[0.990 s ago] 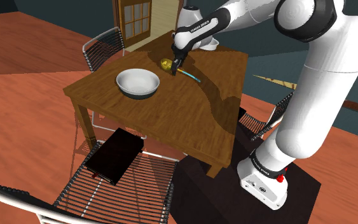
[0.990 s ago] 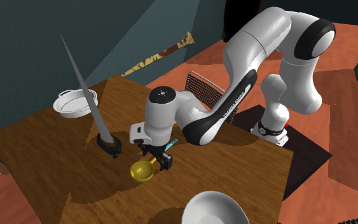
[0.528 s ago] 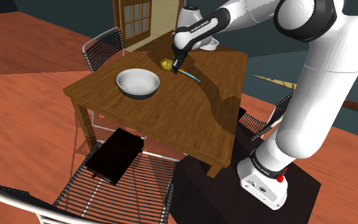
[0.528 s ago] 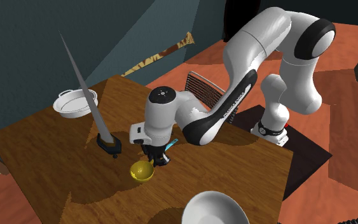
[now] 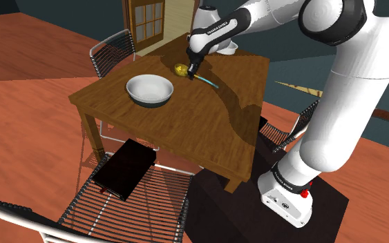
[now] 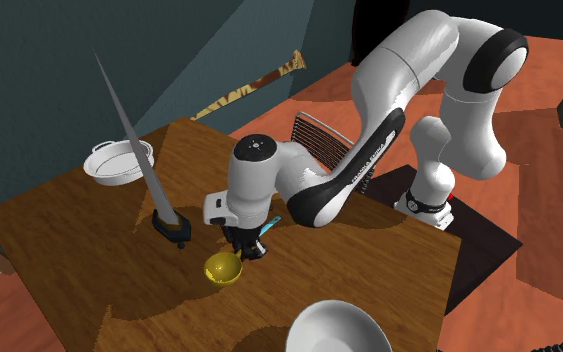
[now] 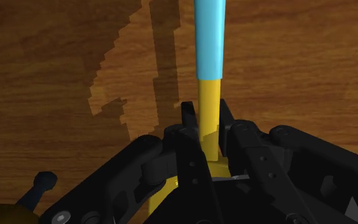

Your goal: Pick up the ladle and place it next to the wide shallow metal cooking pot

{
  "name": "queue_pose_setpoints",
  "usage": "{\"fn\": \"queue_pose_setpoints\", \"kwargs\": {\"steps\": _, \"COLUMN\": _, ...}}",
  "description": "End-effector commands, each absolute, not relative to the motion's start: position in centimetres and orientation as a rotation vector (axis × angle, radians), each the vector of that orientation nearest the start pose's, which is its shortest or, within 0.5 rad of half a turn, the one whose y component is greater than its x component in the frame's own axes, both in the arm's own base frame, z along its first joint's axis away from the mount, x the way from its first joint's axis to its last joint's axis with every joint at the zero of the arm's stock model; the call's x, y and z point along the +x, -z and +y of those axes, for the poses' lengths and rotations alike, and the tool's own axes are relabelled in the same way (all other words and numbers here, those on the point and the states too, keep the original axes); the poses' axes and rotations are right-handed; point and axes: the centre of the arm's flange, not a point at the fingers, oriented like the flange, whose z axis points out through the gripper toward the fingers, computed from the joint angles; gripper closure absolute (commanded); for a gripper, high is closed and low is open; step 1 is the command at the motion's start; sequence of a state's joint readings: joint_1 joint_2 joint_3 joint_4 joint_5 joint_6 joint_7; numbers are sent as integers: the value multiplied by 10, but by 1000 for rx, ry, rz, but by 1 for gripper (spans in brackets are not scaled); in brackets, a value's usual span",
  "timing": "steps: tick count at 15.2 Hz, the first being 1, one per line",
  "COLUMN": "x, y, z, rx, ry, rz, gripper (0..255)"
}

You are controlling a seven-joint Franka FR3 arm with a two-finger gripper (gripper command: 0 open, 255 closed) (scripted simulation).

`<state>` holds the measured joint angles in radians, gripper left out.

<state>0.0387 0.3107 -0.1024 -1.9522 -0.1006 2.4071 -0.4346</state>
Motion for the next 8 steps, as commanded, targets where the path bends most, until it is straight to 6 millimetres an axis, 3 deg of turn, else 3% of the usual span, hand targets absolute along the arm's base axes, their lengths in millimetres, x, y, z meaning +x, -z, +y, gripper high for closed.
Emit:
{"fn": "queue_pose_setpoints", "kwargs": {"steps": 1, "x": 625, "y": -342, "z": -37, "rx": -3190, "ry": 187, "rz": -727, "gripper": 255}}
{"fn": "queue_pose_setpoints", "kwargs": {"steps": 8, "x": 625, "y": -379, "z": -37, "rx": -3190, "ry": 187, "rz": -727, "gripper": 255}}
